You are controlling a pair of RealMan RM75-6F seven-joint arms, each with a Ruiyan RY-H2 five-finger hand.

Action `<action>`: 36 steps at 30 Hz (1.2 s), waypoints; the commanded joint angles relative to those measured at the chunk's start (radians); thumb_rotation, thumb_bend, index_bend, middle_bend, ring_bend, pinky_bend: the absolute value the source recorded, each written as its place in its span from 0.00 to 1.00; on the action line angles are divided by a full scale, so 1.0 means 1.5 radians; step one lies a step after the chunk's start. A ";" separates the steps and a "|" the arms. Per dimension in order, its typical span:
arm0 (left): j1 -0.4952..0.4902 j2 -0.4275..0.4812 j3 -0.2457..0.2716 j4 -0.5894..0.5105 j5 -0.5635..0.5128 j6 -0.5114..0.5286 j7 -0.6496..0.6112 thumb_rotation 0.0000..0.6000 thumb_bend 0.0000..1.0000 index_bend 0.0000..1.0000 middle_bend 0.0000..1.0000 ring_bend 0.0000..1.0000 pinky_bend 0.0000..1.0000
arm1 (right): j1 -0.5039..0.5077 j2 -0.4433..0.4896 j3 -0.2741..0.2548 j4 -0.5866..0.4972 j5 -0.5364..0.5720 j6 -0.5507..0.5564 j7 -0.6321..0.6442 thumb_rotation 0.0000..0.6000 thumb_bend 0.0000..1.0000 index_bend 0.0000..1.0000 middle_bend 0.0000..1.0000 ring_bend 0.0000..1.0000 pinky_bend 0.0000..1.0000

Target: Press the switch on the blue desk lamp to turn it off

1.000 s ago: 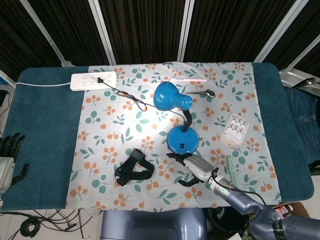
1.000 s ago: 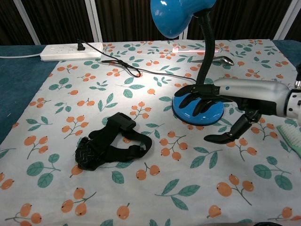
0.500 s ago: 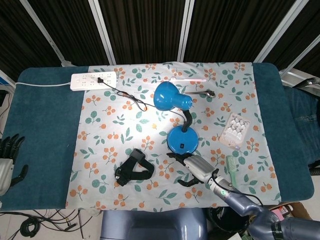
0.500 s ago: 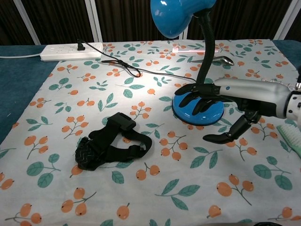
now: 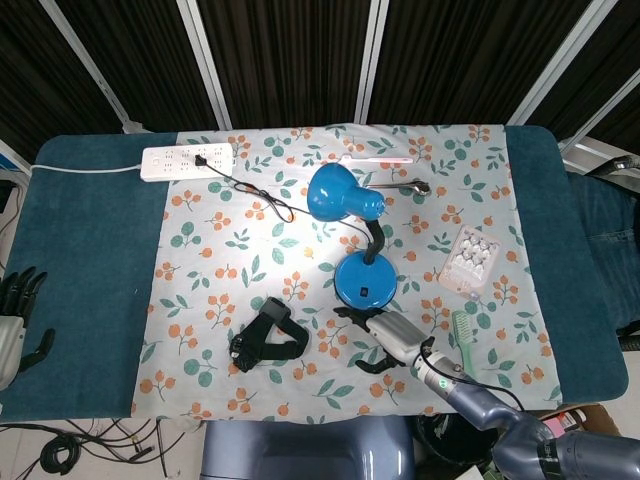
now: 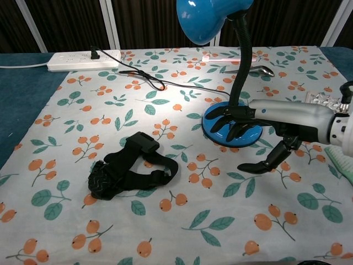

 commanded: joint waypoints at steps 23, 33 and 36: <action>-0.001 0.001 0.002 -0.004 0.001 -0.005 0.001 1.00 0.39 0.00 0.02 0.00 0.04 | -0.033 -0.021 -0.010 0.055 0.113 0.091 -0.320 1.00 0.53 0.00 0.72 0.78 0.73; -0.001 0.002 0.002 -0.004 0.000 -0.006 -0.002 1.00 0.39 0.00 0.02 0.00 0.04 | -0.025 -0.075 -0.005 0.089 0.177 0.091 -0.405 1.00 0.60 0.00 0.75 0.81 0.75; -0.001 0.002 0.002 -0.004 -0.002 -0.007 -0.003 1.00 0.39 0.00 0.02 0.00 0.04 | -0.022 -0.088 -0.005 0.100 0.190 0.086 -0.415 1.00 0.60 0.00 0.75 0.81 0.75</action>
